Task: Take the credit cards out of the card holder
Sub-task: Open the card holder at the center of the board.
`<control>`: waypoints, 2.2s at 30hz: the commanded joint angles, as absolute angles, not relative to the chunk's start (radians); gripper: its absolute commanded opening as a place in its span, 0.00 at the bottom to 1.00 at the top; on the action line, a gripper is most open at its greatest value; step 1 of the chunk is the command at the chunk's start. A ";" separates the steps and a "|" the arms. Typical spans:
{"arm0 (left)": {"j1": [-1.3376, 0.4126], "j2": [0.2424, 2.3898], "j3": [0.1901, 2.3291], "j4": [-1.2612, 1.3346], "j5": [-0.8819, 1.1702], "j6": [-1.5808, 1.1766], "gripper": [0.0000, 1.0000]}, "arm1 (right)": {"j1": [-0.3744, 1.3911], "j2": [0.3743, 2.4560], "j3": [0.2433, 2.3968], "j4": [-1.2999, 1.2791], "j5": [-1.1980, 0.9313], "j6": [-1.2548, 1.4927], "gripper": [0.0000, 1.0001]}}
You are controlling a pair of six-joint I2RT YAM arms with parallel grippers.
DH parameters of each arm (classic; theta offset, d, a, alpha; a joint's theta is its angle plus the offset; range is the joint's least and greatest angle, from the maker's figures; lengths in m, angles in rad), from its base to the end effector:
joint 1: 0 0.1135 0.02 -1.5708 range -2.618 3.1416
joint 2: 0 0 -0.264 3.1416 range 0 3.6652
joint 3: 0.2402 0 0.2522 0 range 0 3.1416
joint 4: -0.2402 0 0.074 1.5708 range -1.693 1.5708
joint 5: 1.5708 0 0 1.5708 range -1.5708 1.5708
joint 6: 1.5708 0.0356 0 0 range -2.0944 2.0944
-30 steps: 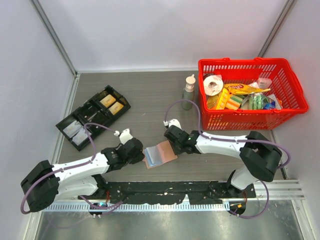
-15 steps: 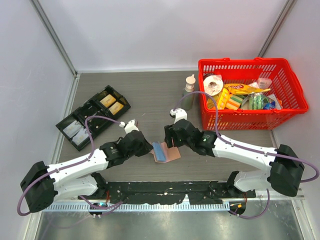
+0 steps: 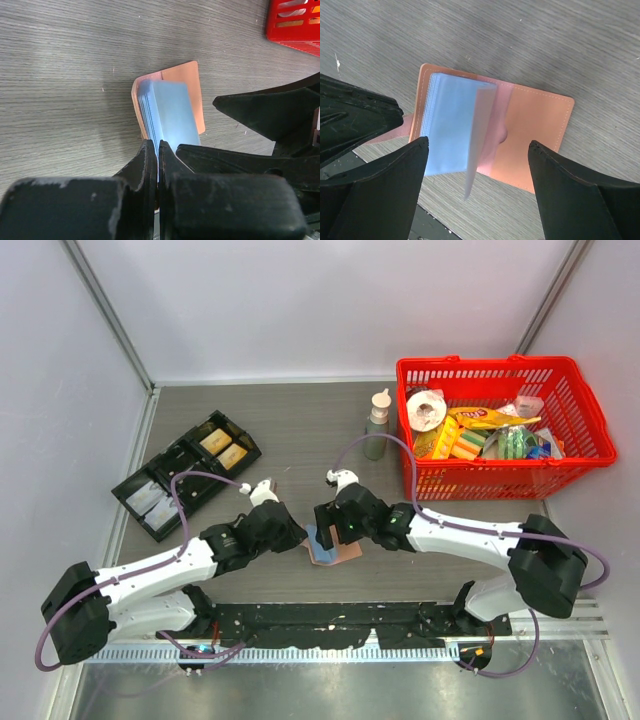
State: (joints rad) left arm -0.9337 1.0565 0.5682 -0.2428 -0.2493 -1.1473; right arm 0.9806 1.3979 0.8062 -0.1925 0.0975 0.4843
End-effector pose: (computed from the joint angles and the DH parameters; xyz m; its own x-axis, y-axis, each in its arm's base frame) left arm 0.1352 -0.1679 0.2090 -0.7738 -0.4396 -0.4561 -0.0869 0.7869 -0.6110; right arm 0.1636 0.2380 0.2094 -0.7150 -0.2348 -0.6586 -0.5148 0.8141 0.2688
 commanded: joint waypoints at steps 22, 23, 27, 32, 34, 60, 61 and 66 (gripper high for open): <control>-0.934 0.985 0.517 -0.265 -0.305 -1.164 0.00 | 0.971 1.424 0.769 -0.198 0.175 0.497 0.81; -0.934 0.980 0.509 -0.273 -0.311 -1.164 0.00 | 0.962 1.411 0.767 -0.212 0.186 0.497 0.80; -0.934 0.968 0.486 -0.288 -0.321 -1.173 0.00 | 0.943 1.381 0.765 -0.253 0.230 0.479 0.80; -0.934 0.974 0.459 -0.278 -0.319 -1.186 0.00 | 0.940 1.364 0.805 -0.319 0.285 0.462 0.79; -0.933 0.977 0.453 -0.270 -0.314 -1.187 0.00 | 0.942 1.355 0.827 -0.331 0.262 0.451 0.78; -0.934 0.996 0.503 -0.259 -0.284 -1.177 0.00 | 1.011 1.494 0.882 -0.080 -0.049 0.512 0.77; -0.933 0.997 0.502 -0.258 -0.282 -1.177 0.00 | 1.011 1.505 0.882 -0.077 -0.054 0.512 0.77; -0.934 0.997 0.506 -0.256 -0.279 -1.177 0.00 | 1.011 1.549 0.887 -0.069 -0.060 0.515 0.77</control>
State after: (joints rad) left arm -0.9337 0.9958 0.4694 -0.2848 -0.2836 -1.1774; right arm 1.0061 1.5223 0.8497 -0.1211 -0.0372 0.5011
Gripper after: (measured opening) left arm 0.030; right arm 0.772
